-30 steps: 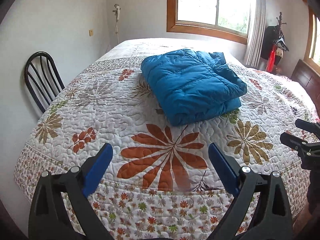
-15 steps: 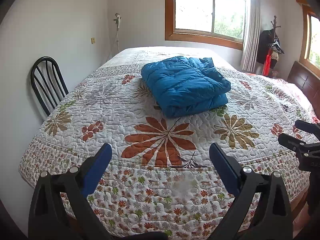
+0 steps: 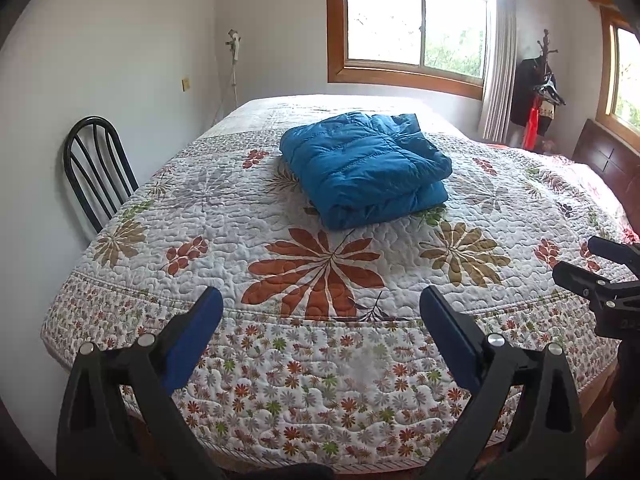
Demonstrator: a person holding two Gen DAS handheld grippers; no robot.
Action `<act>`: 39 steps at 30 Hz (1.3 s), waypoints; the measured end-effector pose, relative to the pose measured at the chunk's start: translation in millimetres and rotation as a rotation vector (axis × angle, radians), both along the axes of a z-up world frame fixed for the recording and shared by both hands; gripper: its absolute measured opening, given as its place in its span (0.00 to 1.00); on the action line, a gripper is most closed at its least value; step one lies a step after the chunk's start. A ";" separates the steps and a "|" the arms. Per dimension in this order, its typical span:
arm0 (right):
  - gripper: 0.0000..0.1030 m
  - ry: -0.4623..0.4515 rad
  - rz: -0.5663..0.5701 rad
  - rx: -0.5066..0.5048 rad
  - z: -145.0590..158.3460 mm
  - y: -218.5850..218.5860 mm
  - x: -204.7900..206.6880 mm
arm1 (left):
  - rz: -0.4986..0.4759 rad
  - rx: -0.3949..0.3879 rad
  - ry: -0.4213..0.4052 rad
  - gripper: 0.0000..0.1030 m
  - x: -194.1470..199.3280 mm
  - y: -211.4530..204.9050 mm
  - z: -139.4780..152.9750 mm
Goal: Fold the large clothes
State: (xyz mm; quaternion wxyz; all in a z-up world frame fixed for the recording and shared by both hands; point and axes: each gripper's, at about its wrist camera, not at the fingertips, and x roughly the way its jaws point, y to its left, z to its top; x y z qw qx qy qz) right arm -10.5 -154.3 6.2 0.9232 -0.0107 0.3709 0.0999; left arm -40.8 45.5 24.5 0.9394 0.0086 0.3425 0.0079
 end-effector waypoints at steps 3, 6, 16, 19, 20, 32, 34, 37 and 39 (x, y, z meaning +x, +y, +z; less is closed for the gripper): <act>0.96 -0.002 -0.001 0.003 0.5 -0.9 -0.4 | -0.001 0.006 -0.001 0.95 -1.2 -1.3 0.3; 0.96 0.001 -0.002 0.002 -0.3 -1.7 -0.3 | -0.003 0.008 0.003 0.95 -1.0 -2.0 -0.1; 0.96 0.008 -0.002 0.008 -1.7 -1.5 2.4 | -0.010 0.011 0.010 0.95 1.0 -4.5 -2.4; 0.96 0.011 -0.002 0.008 -2.5 -0.8 3.4 | -0.010 0.011 0.011 0.95 1.2 -4.2 -2.9; 0.96 0.012 -0.001 0.009 -3.0 -0.4 3.7 | -0.010 0.011 0.010 0.95 1.0 -4.3 -2.6; 0.96 0.009 -0.001 0.008 -2.8 2.1 4.2 | -0.010 0.012 0.011 0.95 1.3 -4.3 -3.5; 0.96 0.010 0.001 0.008 -3.4 2.1 4.2 | -0.011 0.012 0.011 0.95 1.4 -3.9 -4.3; 0.96 0.010 0.003 0.008 -3.8 2.1 4.4 | -0.011 0.013 0.011 0.95 1.5 -4.0 -4.4; 0.96 0.009 0.002 0.007 -3.6 2.1 4.2 | -0.011 0.013 0.011 0.95 1.4 -4.2 -4.1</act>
